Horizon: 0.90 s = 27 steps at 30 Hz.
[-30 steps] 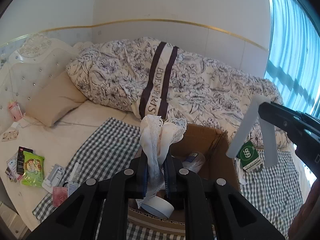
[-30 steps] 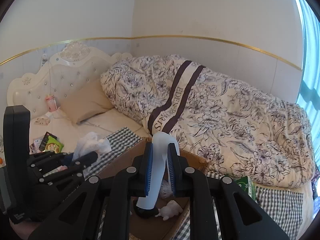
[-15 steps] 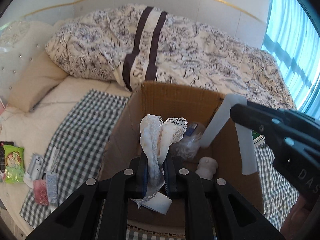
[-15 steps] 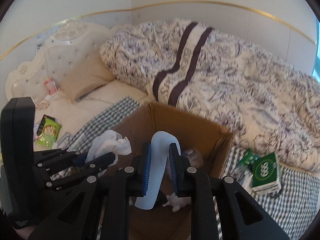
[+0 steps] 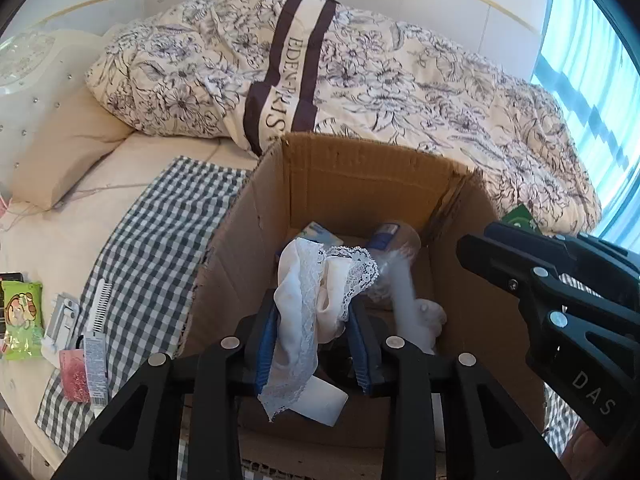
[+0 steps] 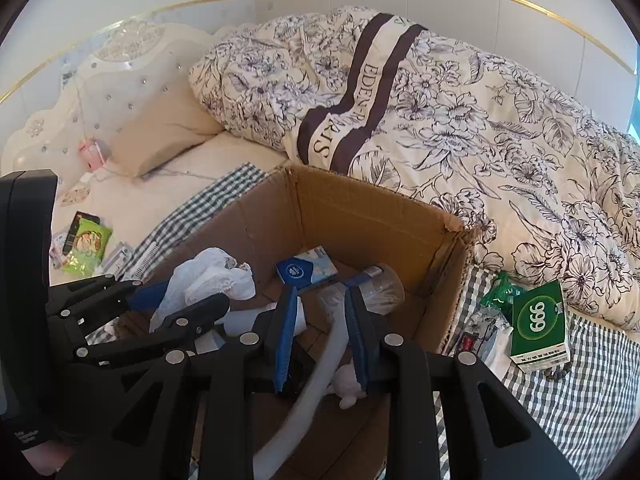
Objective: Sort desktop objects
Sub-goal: 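Open the left gripper over the box while the right releases the grey tube into it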
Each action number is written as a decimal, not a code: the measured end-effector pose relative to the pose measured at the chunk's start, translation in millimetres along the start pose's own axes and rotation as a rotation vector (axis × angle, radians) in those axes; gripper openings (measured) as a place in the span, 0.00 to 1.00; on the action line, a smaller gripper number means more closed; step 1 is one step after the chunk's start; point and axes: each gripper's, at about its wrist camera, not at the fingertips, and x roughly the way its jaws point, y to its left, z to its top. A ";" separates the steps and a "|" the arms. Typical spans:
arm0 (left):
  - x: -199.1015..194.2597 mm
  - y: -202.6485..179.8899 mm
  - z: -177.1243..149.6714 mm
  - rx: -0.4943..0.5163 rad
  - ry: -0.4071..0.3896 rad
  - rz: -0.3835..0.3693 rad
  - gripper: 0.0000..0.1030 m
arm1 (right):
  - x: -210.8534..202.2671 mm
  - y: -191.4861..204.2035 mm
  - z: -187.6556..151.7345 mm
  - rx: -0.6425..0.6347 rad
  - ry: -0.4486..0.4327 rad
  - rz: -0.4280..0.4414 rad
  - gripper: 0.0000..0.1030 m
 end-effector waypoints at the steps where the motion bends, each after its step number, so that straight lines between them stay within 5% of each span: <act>1: -4.5 0.1 1.3 -0.002 -0.014 -0.002 0.42 | -3.4 -0.1 1.3 0.002 -0.011 -0.003 0.24; 9: -37.3 -11.2 9.5 0.031 -0.076 -0.013 0.69 | -60.3 -4.2 10.5 0.040 -0.194 -0.039 0.26; 27: -181.2 -45.1 14.2 -0.048 -0.368 0.018 0.78 | -222.7 -23.3 -6.0 0.070 -0.471 -0.148 0.56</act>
